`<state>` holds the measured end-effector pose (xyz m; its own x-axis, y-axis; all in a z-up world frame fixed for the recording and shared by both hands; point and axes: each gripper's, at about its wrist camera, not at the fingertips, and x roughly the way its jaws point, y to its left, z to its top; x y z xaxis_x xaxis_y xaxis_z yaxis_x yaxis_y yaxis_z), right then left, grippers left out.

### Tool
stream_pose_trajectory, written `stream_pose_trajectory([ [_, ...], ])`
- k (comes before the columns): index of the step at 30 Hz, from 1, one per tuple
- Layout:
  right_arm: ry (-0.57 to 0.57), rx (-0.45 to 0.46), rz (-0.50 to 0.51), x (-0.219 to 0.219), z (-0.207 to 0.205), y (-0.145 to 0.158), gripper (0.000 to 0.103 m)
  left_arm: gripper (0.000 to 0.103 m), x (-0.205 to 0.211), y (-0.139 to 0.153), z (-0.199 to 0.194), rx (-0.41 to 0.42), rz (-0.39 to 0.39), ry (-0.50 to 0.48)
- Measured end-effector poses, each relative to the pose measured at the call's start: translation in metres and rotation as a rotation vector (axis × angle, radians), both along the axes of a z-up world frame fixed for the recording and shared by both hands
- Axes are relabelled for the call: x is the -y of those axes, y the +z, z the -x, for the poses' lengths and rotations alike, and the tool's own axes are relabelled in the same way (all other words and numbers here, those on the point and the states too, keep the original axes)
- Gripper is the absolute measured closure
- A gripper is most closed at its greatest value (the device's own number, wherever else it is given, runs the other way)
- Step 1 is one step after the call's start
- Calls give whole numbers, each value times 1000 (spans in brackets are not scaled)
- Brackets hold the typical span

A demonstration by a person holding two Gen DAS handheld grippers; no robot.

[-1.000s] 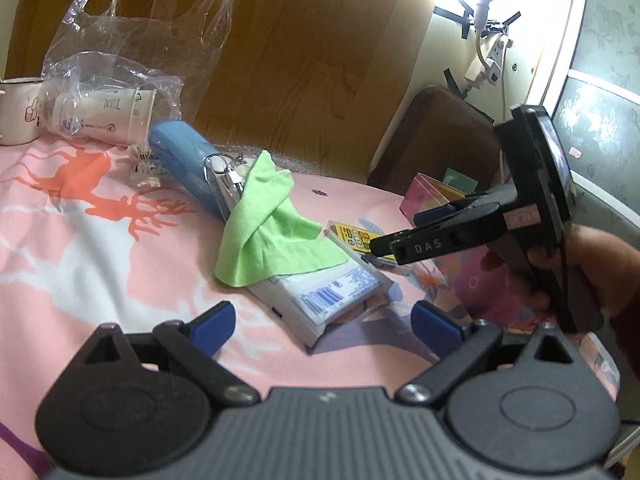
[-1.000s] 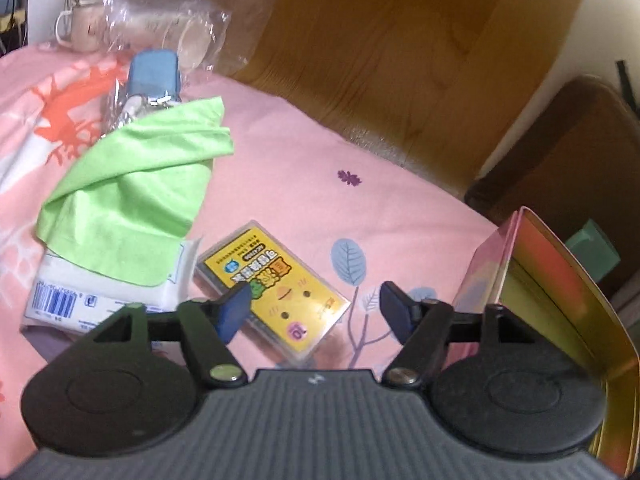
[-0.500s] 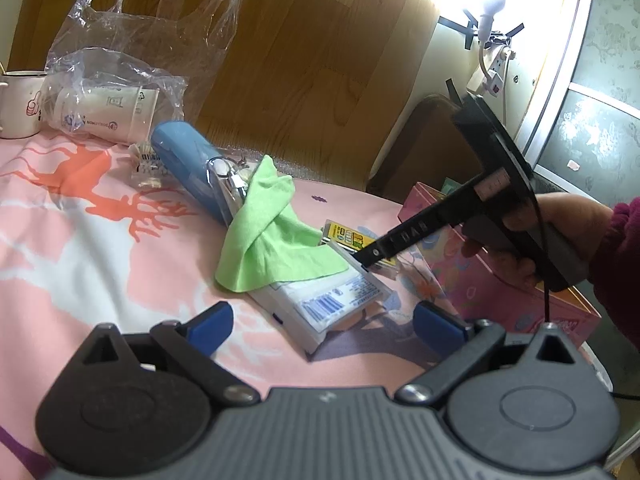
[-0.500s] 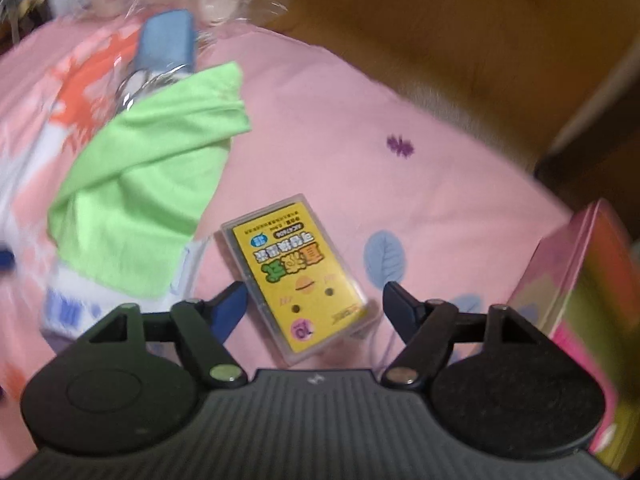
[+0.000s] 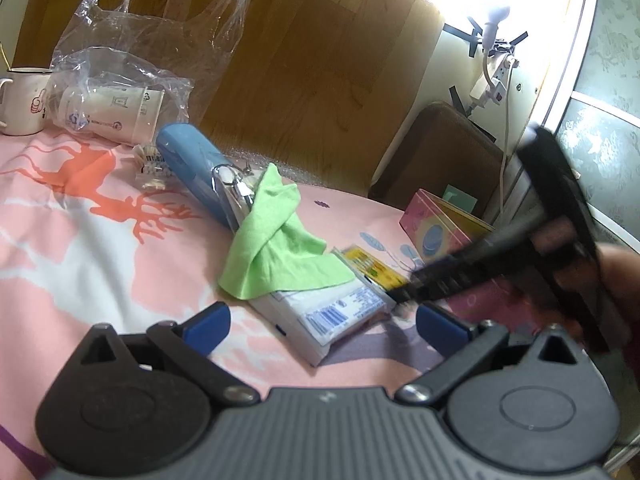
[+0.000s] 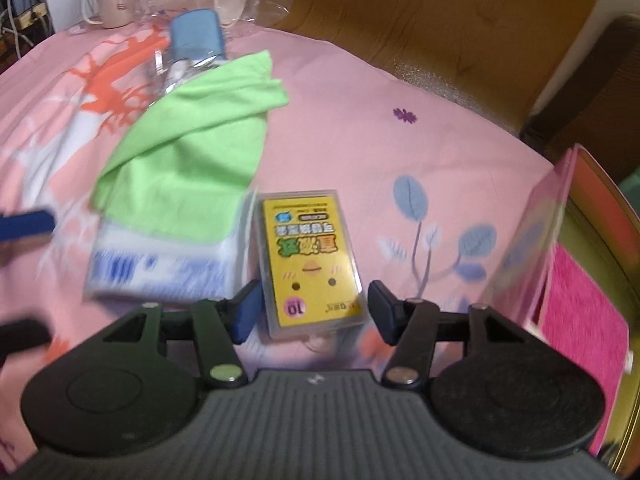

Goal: Organize soft objects
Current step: 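Grasp the yellow card box with the left gripper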

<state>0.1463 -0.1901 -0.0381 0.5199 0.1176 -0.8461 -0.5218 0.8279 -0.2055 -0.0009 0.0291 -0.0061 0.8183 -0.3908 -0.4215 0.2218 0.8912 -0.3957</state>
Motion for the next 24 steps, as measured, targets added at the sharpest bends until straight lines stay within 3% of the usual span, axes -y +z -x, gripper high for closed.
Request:
stream_pose_trajectory([
  [4,35,77,-3,10,44,-4,45,1,0,1,1,3,1,7],
  [12,61,110,-98,39,120,-12,44,0,-3,2,3,13,13,0],
  [18,22,189,-162,56,166,-18,43,1,-7,-1,-3,-14,40,-6],
  [21,-15,241,-216,68,182,-24,21,1,-4,-1,-4,-18,33,-24],
  [24,-48,260,-273,79,194,-29,20,1,1,0,-6,-41,26,-76],
])
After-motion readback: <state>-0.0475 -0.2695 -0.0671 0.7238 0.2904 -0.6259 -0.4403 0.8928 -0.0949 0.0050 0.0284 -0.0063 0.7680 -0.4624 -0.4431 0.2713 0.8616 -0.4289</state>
